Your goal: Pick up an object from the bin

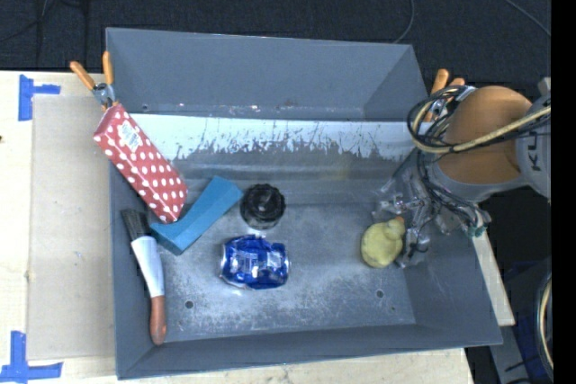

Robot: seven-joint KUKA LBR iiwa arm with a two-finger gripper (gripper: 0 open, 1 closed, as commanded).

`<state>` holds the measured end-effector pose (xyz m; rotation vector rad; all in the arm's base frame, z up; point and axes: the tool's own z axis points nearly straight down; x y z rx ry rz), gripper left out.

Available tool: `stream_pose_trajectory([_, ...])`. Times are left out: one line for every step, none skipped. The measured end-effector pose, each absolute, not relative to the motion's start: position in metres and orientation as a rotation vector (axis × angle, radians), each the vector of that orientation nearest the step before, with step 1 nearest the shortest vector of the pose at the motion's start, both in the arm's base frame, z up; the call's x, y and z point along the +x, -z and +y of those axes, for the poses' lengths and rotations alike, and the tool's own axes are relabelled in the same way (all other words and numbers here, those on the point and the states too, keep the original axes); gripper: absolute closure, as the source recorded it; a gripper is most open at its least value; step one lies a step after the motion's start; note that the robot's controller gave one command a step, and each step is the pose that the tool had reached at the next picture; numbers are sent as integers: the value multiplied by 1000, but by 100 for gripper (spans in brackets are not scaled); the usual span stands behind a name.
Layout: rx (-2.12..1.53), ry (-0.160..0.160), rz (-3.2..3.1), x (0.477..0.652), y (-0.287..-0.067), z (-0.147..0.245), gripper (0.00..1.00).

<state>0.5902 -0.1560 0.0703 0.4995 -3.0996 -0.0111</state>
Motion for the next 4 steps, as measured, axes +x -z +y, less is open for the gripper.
stream_pose_trajectory([499,11,-3100,590,-70,-156,100])
stream_pose_trajectory([487,15,-3094,597,-118,-152,100])
stream_pose_trajectory([464,15,-3100,576,-193,-145,100])
stream_pose_trajectory([467,15,-3099,590,-270,-145,100])
